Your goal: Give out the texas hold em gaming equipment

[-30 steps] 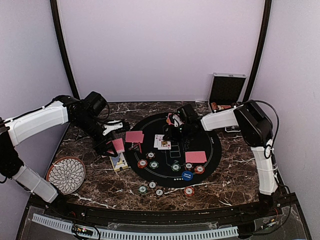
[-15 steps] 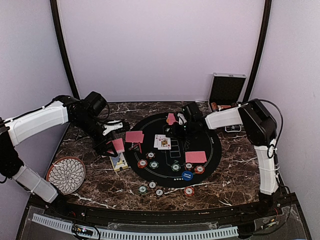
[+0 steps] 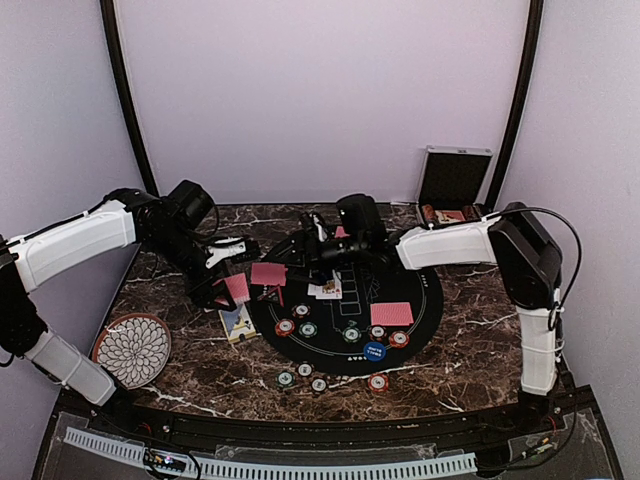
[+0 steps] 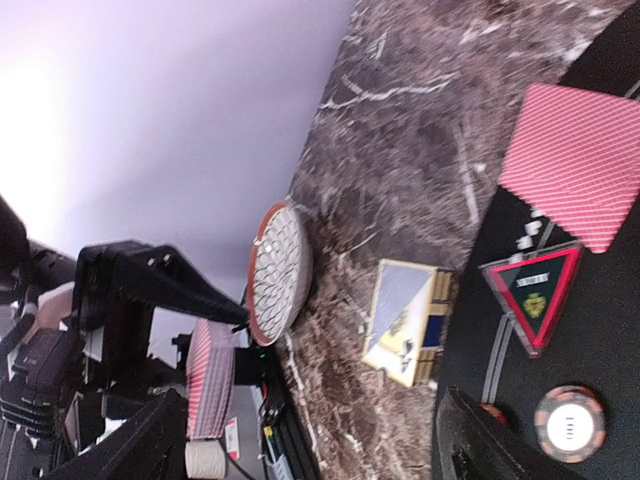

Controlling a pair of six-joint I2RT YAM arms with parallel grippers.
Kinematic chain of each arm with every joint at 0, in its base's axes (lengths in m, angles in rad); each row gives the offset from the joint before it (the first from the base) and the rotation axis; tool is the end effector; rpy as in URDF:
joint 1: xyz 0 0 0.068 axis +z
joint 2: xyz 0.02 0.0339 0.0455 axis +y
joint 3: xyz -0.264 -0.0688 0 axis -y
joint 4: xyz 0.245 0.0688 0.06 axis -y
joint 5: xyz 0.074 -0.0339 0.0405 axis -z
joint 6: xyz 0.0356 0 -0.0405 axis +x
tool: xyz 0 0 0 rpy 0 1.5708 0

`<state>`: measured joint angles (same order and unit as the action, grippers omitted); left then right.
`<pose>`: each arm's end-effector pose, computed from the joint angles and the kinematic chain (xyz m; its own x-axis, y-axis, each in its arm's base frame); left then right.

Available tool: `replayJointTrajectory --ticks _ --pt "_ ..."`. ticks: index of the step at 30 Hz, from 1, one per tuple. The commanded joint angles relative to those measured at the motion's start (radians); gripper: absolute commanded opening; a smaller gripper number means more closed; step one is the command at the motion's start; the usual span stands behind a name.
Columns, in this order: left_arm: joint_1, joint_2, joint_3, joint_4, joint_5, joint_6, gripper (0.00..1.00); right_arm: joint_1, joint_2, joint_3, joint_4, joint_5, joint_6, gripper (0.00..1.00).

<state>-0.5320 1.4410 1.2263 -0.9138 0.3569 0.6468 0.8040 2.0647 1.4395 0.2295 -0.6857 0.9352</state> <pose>0.2384 -0.1547 0.2847 -0.2575 0.8068 -0.5318 0.9515 0.3076 0.0060 0.3117 0.3560 0.2121 -0.9335 -0.0712 -0.3514 -0.3563 0.2924 0.8874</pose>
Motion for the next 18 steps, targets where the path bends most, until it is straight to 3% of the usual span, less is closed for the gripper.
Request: replayJointTrajectory --ticks 1,18 --pt "0.004 -0.021 0.027 0.001 0.021 0.011 0.00 0.044 0.063 0.021 0.182 -0.136 0.175 0.90" --pt "0.005 -0.021 0.022 0.006 0.020 0.011 0.00 0.124 0.178 0.110 0.349 -0.220 0.350 0.91"
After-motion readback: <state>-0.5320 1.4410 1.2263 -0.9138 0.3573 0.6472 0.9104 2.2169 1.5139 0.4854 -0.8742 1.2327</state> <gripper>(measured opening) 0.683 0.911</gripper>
